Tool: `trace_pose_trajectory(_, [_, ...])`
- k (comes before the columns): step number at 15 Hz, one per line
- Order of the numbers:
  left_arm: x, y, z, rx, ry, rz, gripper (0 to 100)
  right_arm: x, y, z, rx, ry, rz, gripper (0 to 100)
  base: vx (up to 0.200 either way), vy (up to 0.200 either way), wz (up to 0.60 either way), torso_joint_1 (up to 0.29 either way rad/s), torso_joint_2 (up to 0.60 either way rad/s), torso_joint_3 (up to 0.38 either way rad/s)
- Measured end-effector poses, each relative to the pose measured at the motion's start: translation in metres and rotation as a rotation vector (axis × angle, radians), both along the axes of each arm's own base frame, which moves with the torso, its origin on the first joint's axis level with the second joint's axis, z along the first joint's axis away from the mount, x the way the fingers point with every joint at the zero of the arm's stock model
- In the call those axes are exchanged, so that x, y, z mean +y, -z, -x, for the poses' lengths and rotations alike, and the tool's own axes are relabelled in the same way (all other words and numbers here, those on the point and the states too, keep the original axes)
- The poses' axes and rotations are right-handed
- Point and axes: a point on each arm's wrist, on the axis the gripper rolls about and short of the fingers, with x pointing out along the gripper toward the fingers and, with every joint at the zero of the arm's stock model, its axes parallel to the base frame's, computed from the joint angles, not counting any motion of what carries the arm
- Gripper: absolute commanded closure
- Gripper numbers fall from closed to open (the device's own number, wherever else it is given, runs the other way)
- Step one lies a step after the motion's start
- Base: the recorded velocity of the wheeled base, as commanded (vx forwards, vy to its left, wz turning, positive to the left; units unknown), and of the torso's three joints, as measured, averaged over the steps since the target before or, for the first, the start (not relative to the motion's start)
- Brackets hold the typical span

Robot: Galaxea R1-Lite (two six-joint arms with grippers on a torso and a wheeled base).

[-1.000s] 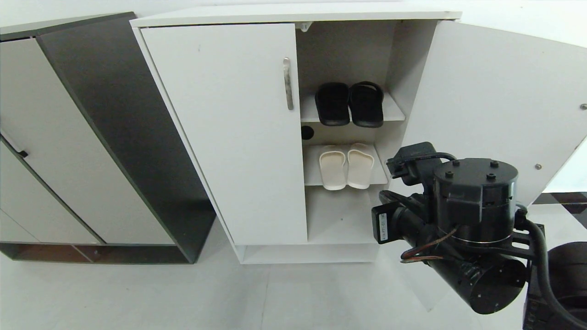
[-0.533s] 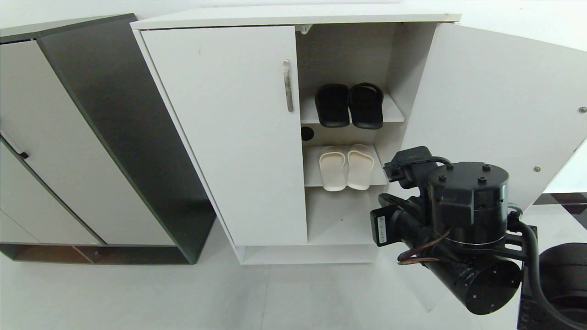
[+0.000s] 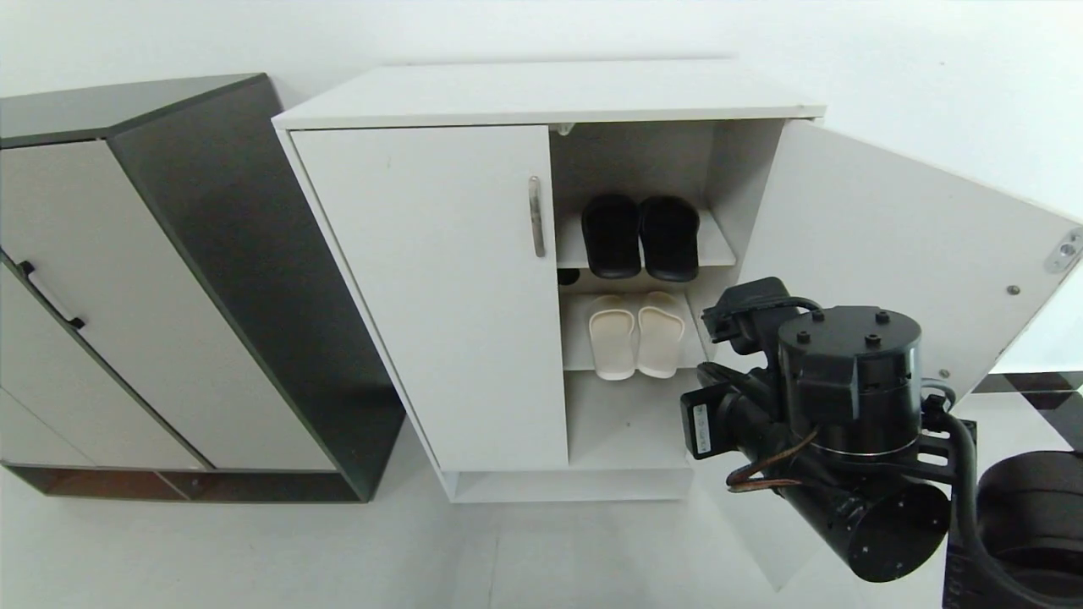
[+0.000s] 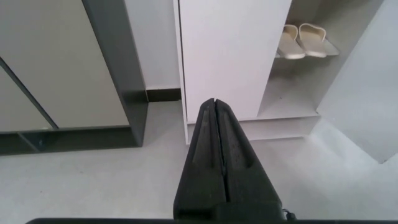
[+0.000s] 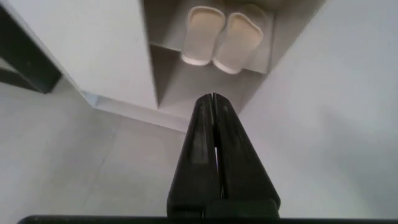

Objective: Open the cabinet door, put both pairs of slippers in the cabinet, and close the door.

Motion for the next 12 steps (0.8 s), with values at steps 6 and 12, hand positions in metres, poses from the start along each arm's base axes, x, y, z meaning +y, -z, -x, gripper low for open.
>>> trace_pose_trajectory(6, [0.0, 0.0, 0.0, 0.0, -0.001, -0.001, 100, 0.0012, 0.0007, -0.0003, 0.001, -0.003, 0.001, 100, 0.0, 0.0, 0.0, 0.146, -0.47, -0.325])
trace_pose_trajectory(12, [0.0, 0.0, 0.0, 0.0, 0.0, -0.001, 100, 0.0017, 0.0004, -0.0006, 0.0, -0.003, -0.002, 100, 0.0, 0.0, 0.0, 0.183, -0.49, -0.311])
